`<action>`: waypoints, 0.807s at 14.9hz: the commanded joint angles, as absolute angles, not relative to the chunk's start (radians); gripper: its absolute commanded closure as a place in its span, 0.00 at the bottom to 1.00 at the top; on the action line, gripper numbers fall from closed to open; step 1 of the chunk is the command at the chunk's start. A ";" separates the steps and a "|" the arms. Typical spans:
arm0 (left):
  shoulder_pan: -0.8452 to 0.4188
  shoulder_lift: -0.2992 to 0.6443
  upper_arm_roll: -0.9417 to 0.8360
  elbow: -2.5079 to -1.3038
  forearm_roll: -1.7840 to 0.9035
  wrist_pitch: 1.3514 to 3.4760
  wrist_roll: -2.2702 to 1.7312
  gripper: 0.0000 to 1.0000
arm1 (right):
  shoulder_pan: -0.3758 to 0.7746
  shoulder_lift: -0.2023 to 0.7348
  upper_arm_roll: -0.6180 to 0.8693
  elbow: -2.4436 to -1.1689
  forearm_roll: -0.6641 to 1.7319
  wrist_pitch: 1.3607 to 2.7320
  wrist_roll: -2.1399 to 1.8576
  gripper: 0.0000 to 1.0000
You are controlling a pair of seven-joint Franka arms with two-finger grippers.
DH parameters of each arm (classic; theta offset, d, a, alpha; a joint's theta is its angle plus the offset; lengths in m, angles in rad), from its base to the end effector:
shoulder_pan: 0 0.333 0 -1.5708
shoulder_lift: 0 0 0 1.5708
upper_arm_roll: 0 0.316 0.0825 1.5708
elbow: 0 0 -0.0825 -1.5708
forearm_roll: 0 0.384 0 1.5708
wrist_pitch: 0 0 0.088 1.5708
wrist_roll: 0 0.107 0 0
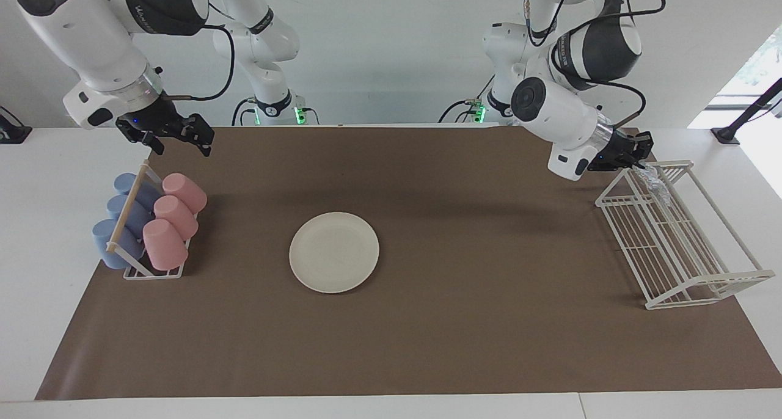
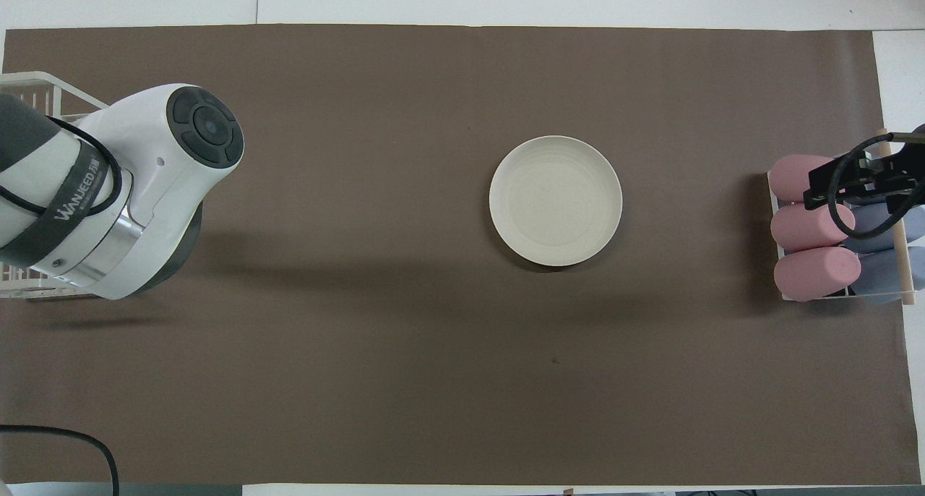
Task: Wipe plate with sponge
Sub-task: 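Carry the scrubber into the wire basket with the left gripper and release it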
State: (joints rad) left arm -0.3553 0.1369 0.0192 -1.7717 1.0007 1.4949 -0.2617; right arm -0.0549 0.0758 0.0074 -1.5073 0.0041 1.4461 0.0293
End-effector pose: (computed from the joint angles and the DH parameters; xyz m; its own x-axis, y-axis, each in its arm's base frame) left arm 0.5688 -0.0982 0.5015 0.9802 -0.1290 -0.1505 -0.1938 -0.4646 -0.8640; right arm 0.5631 -0.0264 0.6016 0.9877 -0.0757 -0.1366 -0.0765 -0.9971 -0.0007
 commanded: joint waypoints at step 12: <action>-0.267 0.368 0.020 -1.813 1.230 1.529 -0.537 1.00 | -0.080 0.057 0.014 -1.508 -0.048 1.460 -0.058 0.00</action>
